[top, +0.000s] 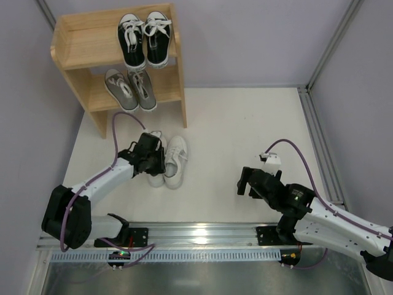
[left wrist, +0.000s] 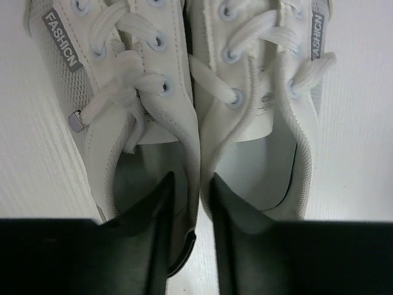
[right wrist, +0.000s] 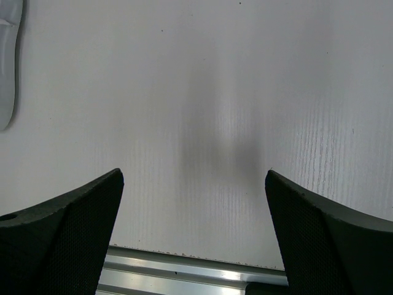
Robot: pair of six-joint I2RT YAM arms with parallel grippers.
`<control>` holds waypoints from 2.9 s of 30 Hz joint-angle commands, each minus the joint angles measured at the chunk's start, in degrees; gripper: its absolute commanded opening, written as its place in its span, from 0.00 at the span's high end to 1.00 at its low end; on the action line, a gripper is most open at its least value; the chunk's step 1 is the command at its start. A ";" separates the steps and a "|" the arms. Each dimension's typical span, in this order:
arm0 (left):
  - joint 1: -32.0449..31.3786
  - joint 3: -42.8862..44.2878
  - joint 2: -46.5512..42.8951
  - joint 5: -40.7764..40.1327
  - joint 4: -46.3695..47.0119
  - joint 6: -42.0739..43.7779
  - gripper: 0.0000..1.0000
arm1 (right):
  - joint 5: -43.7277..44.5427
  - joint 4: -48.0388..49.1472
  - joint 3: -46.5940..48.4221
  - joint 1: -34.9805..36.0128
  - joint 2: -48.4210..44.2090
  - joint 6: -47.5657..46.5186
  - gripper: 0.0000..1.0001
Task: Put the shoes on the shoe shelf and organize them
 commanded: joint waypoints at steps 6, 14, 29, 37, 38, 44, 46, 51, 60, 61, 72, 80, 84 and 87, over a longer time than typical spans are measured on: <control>-0.48 2.11 1.96 -0.85 -2.02 1.67 0.43 | -0.02 2.08 0.83 0.08 -0.04 0.10 0.03; -1.80 2.12 6.44 -0.50 2.36 0.62 0.60 | 0.68 0.59 0.74 0.08 -1.27 0.10 0.03; -10.40 -0.17 7.86 -4.54 1.94 -4.03 1.00 | 0.06 2.52 0.56 0.08 -0.22 -0.26 0.03; -13.84 -3.60 0.04 -1.75 1.84 -6.32 1.00 | 0.06 2.70 -0.32 0.08 -1.71 -0.43 0.03; -14.36 -3.69 -1.10 -1.30 1.85 -6.59 1.00 | 0.15 2.70 -0.40 0.08 -1.97 -0.43 0.03; -16.91 0.26 -8.05 -1.55 -4.45 -6.42 1.00 | 0.50 2.43 -0.84 0.08 -3.21 -0.26 0.03; -17.70 2.63 -10.50 -2.34 -7.37 -5.89 1.00 | 0.68 2.43 -0.93 0.08 -3.47 -0.26 0.03; -20.08 9.40 -16.83 -9.02 -14.22 -5.97 1.00 | 0.42 2.70 -1.37 0.08 -3.73 -0.08 0.03; -22.81 29.68 -24.05 -13.95 -24.60 -1.85 1.00 | 0.59 2.70 -1.29 0.08 -4.09 -0.17 0.03; -22.89 31.89 -23.79 -13.95 -25.13 -1.06 1.00 | 0.59 2.70 -1.11 0.08 -4.00 -0.08 0.03; -22.81 54.57 -20.10 -10.69 -25.05 9.66 1.00 | 1.38 1.73 0.83 0.08 -3.21 -0.34 0.03; -22.81 74.34 -12.81 -16.21 -27.95 18.80 1.00 | 1.29 2.17 1.44 0.08 -2.51 -0.96 0.03; -22.81 81.64 -8.25 -28.25 -25.58 27.93 1.00 | 1.21 2.52 1.79 0.08 -2.68 -1.92 0.03; -22.89 88.40 -5.34 -35.90 -23.73 34.88 1.00 | 1.21 2.78 2.23 0.08 -2.86 -3.32 0.03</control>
